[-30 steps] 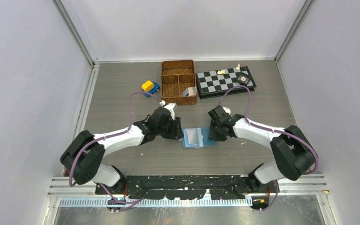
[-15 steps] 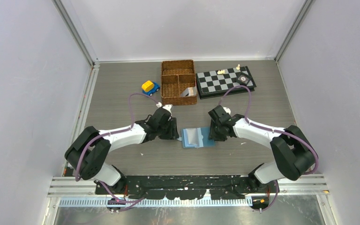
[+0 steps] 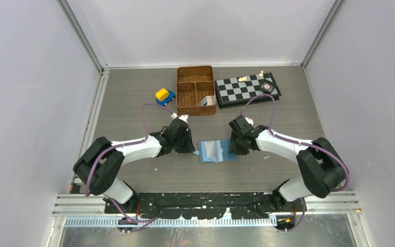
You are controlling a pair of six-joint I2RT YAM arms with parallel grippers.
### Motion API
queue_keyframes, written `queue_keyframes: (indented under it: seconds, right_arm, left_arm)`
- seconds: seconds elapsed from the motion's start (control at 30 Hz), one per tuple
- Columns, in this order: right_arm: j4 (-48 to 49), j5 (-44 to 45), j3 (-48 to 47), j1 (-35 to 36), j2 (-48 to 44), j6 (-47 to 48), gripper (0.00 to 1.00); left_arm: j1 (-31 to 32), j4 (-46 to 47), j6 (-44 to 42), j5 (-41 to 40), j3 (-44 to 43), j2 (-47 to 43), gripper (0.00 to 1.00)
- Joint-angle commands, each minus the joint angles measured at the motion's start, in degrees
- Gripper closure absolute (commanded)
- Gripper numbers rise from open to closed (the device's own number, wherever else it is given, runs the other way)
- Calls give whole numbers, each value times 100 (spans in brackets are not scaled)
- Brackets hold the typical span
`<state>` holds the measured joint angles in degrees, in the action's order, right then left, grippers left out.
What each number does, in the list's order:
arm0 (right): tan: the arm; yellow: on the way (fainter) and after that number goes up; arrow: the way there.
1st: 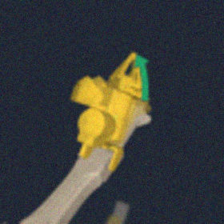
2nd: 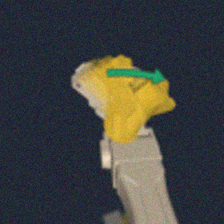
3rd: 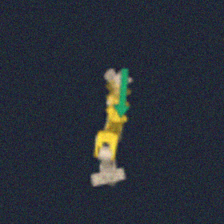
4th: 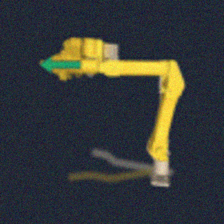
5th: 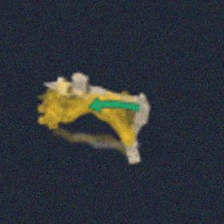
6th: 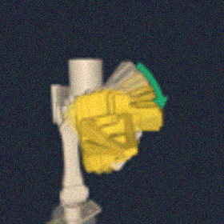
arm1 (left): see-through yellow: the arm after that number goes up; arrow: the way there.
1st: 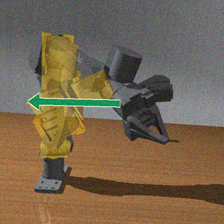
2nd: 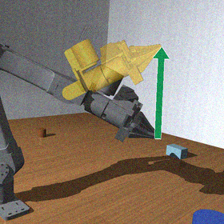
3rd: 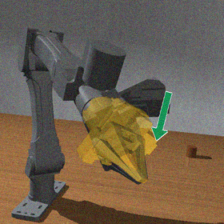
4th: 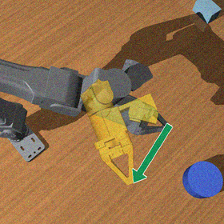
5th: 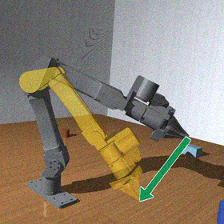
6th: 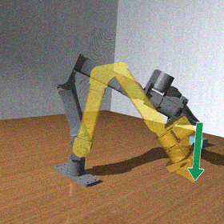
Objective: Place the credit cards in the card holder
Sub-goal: Open the card holder at the center of the board.
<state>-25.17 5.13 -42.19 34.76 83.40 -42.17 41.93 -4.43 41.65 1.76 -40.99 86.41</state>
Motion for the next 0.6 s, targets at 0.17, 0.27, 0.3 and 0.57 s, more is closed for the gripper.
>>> queue_keyframes:
  seconds: [0.17,0.27,0.3,0.57]
  right_arm:
    - [-429,188,-126,-5,-408,1,42]
    - [-733,293,-331,-9,-710,25,34]
    - [-811,296,-419,1,-796,37,33]
    - [-1128,626,-971,479,-1329,-140,27]
  left_arm:
    - [-18,1054,52,447,258,-447,100]
    - [-18,1305,28,674,370,-787,100]
    - [-18,1319,32,729,366,-859,100]
    - [-16,1272,130,919,347,-1126,100]
